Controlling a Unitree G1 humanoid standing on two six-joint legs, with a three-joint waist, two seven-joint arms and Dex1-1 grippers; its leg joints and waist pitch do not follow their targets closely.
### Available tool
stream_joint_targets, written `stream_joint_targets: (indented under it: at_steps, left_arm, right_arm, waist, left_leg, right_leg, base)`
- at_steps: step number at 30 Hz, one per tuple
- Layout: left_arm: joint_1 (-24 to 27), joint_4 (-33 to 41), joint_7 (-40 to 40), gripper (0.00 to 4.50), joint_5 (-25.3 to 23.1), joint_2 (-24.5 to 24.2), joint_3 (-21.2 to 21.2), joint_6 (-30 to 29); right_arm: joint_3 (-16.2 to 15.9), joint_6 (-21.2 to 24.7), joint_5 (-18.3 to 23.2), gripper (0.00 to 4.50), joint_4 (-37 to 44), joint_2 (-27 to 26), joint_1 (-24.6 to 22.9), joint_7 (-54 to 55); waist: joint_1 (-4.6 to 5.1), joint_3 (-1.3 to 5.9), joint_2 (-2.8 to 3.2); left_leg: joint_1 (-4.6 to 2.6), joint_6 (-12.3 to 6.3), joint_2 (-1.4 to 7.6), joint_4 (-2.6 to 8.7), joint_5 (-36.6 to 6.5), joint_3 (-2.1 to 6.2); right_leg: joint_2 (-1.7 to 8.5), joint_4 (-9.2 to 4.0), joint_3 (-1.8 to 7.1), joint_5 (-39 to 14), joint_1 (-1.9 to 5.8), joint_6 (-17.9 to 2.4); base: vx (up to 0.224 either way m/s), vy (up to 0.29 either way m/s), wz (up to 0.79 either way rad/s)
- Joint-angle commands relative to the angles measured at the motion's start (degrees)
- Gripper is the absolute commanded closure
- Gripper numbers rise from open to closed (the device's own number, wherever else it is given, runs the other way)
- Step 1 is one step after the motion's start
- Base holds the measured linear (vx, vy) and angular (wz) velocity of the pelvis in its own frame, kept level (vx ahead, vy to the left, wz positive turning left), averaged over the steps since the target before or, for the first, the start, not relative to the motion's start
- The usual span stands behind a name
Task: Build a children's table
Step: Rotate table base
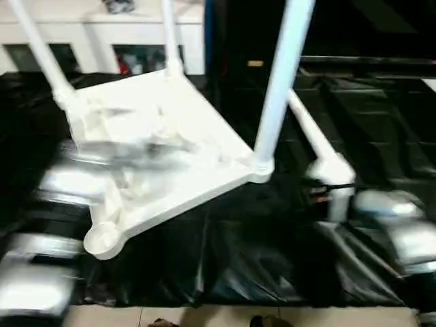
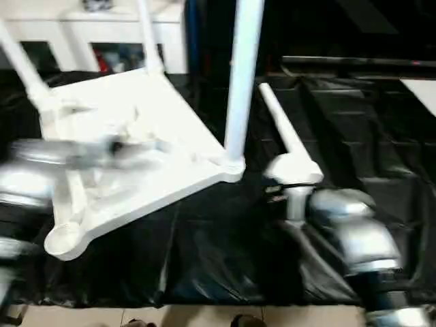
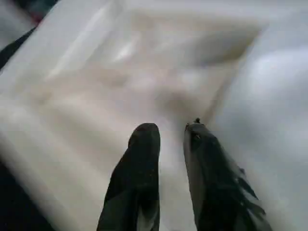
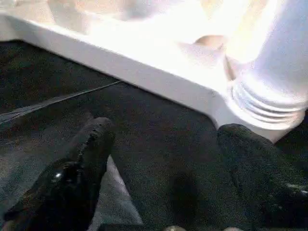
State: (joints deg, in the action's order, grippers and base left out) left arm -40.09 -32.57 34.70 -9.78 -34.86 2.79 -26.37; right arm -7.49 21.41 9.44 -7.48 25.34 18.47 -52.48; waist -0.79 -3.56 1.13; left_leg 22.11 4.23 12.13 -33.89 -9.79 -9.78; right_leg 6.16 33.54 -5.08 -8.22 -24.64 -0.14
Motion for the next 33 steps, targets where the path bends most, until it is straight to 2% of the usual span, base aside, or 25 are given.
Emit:
stream_joint_targets:
  at_steps: [1, 3, 4, 6, 7, 8, 9, 10, 11, 13, 15, 17, 18, 19, 20, 21, 23, 25, 26, 29, 30, 31, 32, 33]
  left_arm:
    - [0.43, -0.69, -2.52, 3.80, -2.72, -1.71, 0.58, -1.40]
    - [1.04, -1.28, -3.44, 3.85, -3.44, -3.55, 0.50, -2.37]
    - [1.30, -1.31, -2.88, 3.96, -3.32, -3.68, 0.68, -2.51]
    - [1.91, -1.50, -1.49, 4.23, -2.78, -3.66, 1.89, -2.71]
    - [1.97, -1.55, -1.28, 4.23, -2.76, -3.60, 2.07, -2.70]
    - [2.90, -2.78, 1.31, 4.22, -3.53, -2.65, 5.13, -2.05]
    - [2.90, -2.78, 1.31, 4.32, -3.53, -2.65, 5.13, -2.05]
    - [3.11, -2.97, 1.68, 4.42, -4.04, -2.51, 5.81, -1.76]
    - [3.41, -3.14, 2.42, 4.42, -4.39, -2.25, 6.48, -1.71]
    - [4.05, -3.88, 4.16, 4.50, -4.69, -1.77, 7.80, -0.86]
    - [4.87, -4.04, 7.06, 4.50, -5.04, -1.74, 9.84, 0.08]
    - [6.11, -1.61, 11.48, 4.50, -4.98, -2.67, 12.14, 0.71]
    - [6.69, 0.16, 13.70, 4.50, -4.69, -3.22, 13.07, 0.93]
    - [7.20, 1.83, 15.72, 4.50, -4.43, -3.72, 13.95, 1.10]
    - [7.38, 2.70, 16.82, 4.50, -4.20, -4.01, 14.51, 1.18]
    - [7.63, 3.66, 18.20, 4.50, -3.87, -4.31, 15.13, 1.54]
    - [8.58, 6.88, 21.95, 4.50, -2.63, -5.05, 16.56, 1.76]
    - [9.46, 9.70, 25.46, 4.50, -1.18, -5.18, 17.73, 1.96]
    - [9.89, 11.41, 27.69, 4.50, 0.10, -4.56, 18.26, 2.50]
    - [10.20, 13.60, 30.02, 4.50, 2.24, -3.14, 18.37, 2.25]
    - [10.23, 14.76, 31.22, 4.50, 3.18, -2.37, 18.53, 2.19]
    - [10.19, 15.10, 31.42, 4.50, 3.44, -2.03, 18.60, 2.11]
    - [9.92, 16.67, 32.19, 4.50, 4.70, -0.28, 18.81, 1.15]
    - [9.69, 17.39, 32.48, 4.50, 5.21, 0.76, 19.04, 0.83]
  right_arm:
    - [-1.40, 1.09, -1.79, 0.99, -0.07, -1.17, 1.42, 2.34]
    - [-3.03, 1.97, -2.70, 1.31, -0.27, -2.36, 1.75, 3.07]
    - [-3.33, 2.26, -2.74, 1.38, -0.35, -2.70, 1.88, 3.19]
    - [-3.91, 2.91, -3.14, 1.60, -0.78, -3.53, 2.46, 4.38]
    - [-3.94, 2.93, -3.24, 1.60, -0.95, -3.64, 2.58, 4.59]
    - [-4.41, 3.62, -4.70, 1.70, -3.84, -5.39, 4.46, 8.02]
    - [-4.41, 3.62, -4.70, 1.81, -3.84, -5.39, 4.46, 8.02]
    - [-4.50, 4.18, -4.84, 1.91, -4.43, -5.72, 4.87, 8.67]
    - [-4.49, 5.25, -5.22, 1.91, -5.23, -6.22, 5.42, 9.55]
    - [-4.35, 5.28, -5.85, 2.10, -7.00, -7.22, 6.43, 11.08]
    - [-4.60, 4.39, -7.12, 2.10, -9.44, -8.17, 7.65, 13.17]
    - [-4.22, 4.10, -7.82, 2.44, -12.17, -9.55, 8.88, 15.62]
    - [-4.27, 4.39, -8.07, 2.50, -13.35, -9.92, 9.44, 16.20]
    - [-4.34, 4.36, -8.31, 2.57, -14.42, -10.20, 9.94, 16.64]
    - [-4.43, 4.24, -8.49, 2.57, -15.12, -10.32, 10.27, 16.82]
    - [-4.27, 4.10, -8.48, 2.78, -15.94, -10.60, 10.64, 17.20]
    - [-3.80, 2.71, -8.47, 2.93, -18.17, -11.42, 11.68, 18.35]
    - [-3.17, 0.32, -8.29, 2.93, -20.95, -12.42, 12.97, 19.48]
    - [-2.51, -1.59, -7.93, 3.17, -23.49, -13.50, 14.18, 20.22]
    - [-2.11, -3.58, -7.51, 3.32, -26.09, -14.83, 15.54, 20.42]
    - [-2.01, -4.81, -7.63, 3.37, -27.67, -15.50, 16.40, 20.70]
    - [-1.99, -5.18, -7.61, 3.37, -28.11, -15.73, 16.66, 20.68]
    - [-2.02, -6.72, -7.54, 3.67, -30.15, -16.82, 17.93, 20.62]
    - [-2.18, -7.44, -7.60, 3.67, -31.26, -17.42, 18.67, 20.61]
  waist:
    - [-0.07, 4.28, 0.13]
    - [-0.41, 4.34, 0.30]
    - [-0.51, 4.30, 0.00]
    - [-0.96, 4.29, 0.21]
    - [-1.12, 4.35, 0.09]
    - [-1.19, 4.37, 0.25]
    - [-1.15, 4.37, 0.42]
    - [-1.10, 4.48, 0.20]
    - [-1.16, 4.48, 0.25]
    - [-1.11, 4.49, 0.54]
    - [-0.91, 4.52, 0.41]
    - [-0.90, 4.53, 0.53]
    - [-0.64, 4.46, 0.38]
    - [-0.73, 4.47, 0.40]
    - [-0.64, 4.30, 0.40]
    - [-0.63, 4.30, 0.25]
    - [-0.73, 4.33, 0.37]
    - [-0.67, 4.28, 0.19]
    - [-0.65, 4.30, 0.40]
    - [-0.66, 4.21, 0.28]
    - [-0.65, 4.26, 0.23]
    - [-0.47, 4.27, 0.24]
    - [-0.42, 4.46, 0.07]
    - [-0.47, 4.46, 0.09]
  left_leg:
    - [-1.24, -1.38, 0.18, 3.84, -17.35, -0.23]
    - [-1.41, -0.62, 0.37, 3.95, -17.30, -0.15]
    - [-1.44, -0.68, 0.38, 4.01, -17.40, -0.22]
    - [-1.45, -0.52, 0.38, 4.04, -16.96, -0.28]
    - [-1.61, -0.44, 0.41, 4.01, -16.81, -0.33]
    - [-1.79, -0.08, 0.31, 4.03, -16.53, -0.44]
    - [-1.75, 0.11, 0.21, 4.05, -16.90, -0.43]
    - [-1.61, 0.40, 0.17, 4.08, -16.81, -0.33]
    - [-1.61, 0.45, 0.18, 4.10, -16.69, -0.33]
    - [-1.51, 0.65, 0.15, 4.20, -16.24, -0.24]
    - [-1.36, 0.99, 0.02, 4.23, -16.69, -0.22]
    - [-1.41, 1.13, 0.02, 4.24, -17.07, -0.18]
    - [-1.05, 1.43, 0.01, 4.42, -17.34, -0.03]
    - [-1.36, 1.74, 0.23, 4.46, -18.03, 0.08]
    - [-1.69, 1.82, 0.19, 4.33, -19.23, -0.10]
    - [-1.65, 1.77, 0.13, 4.30, -19.40, -0.20]
    - [-1.58, 1.84, 0.20, 4.42, -19.05, -0.08]
    - [-1.67, 2.11, 0.29, 4.46, -19.40, -0.13]
    - [-1.73, 2.24, 0.27, 4.43, -19.48, -0.10]
    - [-1.96, 2.34, 0.22, 4.38, -20.63, -0.26]
    - [-1.93, 2.24, 0.21, 4.37, -20.24, -0.27]
    - [-1.43, 2.23, 0.18, 4.53, -19.37, -0.13]
    - [-1.61, 2.08, 0.26, 4.39, -18.99, -0.27]
    - [-1.70, 2.07, 0.20, 4.32, -18.72, -0.27]
  right_leg:
    - [0.86, -4.10, 1.65, -20.75, 3.09, -9.50]
    - [0.94, -3.66, 1.80, -18.68, 3.07, -10.17]
    - [0.93, -3.75, 1.85, -18.49, 3.03, -10.32]
    - [1.02, -3.59, 2.06, -17.69, 3.04, -10.79]
    - [1.06, -3.61, 2.15, -17.33, 2.94, -10.91]
    - [0.94, -3.44, 2.34, -15.94, 2.65, -11.66]
    - [0.93, -3.45, 2.39, -16.12, 2.76, -11.76]
    - [0.94, -3.31, 2.55, -15.80, 2.99, -11.71]
    - [0.95, -3.28, 2.65, -15.60, 2.97, -11.72]
    - [0.96, -3.14, 2.78, -14.53, 3.14, -11.60]
    - [1.02, -3.18, 2.77, -14.83, 3.36, -11.43]
    - [1.20, -3.21, 2.82, -15.60, 3.27, -11.25]
    - [1.24, -3.14, 2.75, -16.54, 3.59, -11.07]
    - [1.52, -3.35, 2.79, -17.77, 3.44, -11.05]
    - [1.32, -3.57, 2.87, -18.88, 3.02, -11.11]
    - [1.22, -3.63, 2.90, -18.99, 3.09, -10.99]
    - [1.34, -3.47, 2.90, -19.03, 3.16, -10.95]
    - [1.31, -3.48, 2.92, -19.23, 3.01, -10.98]
    - [1.32, -3.37, 2.96, -19.02, 2.99, -11.30]
    - [1.16, -3.57, 2.99, -20.01, 2.81, -11.21]
    - [1.17, -3.42, 3.04, -19.56, 2.85, -11.38]
    - [1.19, -3.26, 2.95, -18.92, 3.27, -11.33]
    - [1.26, -3.15, 3.03, -18.20, 3.10, -11.42]
    - [1.20, -3.15, 3.01, -17.93, 3.09, -11.62]
  base:
    - [0.000, 0.000, 0.00]
    - [0.000, 0.000, 0.00]
    - [0.000, 0.000, 0.00]
    - [0.000, 0.000, 0.00]
    - [0.000, 0.000, 0.00]
    - [0.000, 0.000, 0.00]
    - [0.000, 0.000, 0.00]
    - [0.000, 0.000, 0.00]
    - [0.000, 0.000, 0.00]
    - [0.000, 0.000, 0.00]
    - [0.000, 0.000, 0.00]
    - [0.000, 0.000, 0.00]
    - [0.000, 0.000, 0.00]
    - [0.000, 0.000, 0.00]
    - [0.000, 0.000, 0.00]
    - [0.000, 0.000, 0.00]
    - [0.000, 0.000, 0.00]
    - [0.000, 0.000, 0.00]
    - [0.000, 0.000, 0.00]
    - [0.000, 0.000, 0.00]
    - [0.000, 0.000, 0.00]
    - [0.000, 0.000, 0.00]
    - [0.000, 0.000, 0.00]
    - [0.000, 0.000, 0.00]
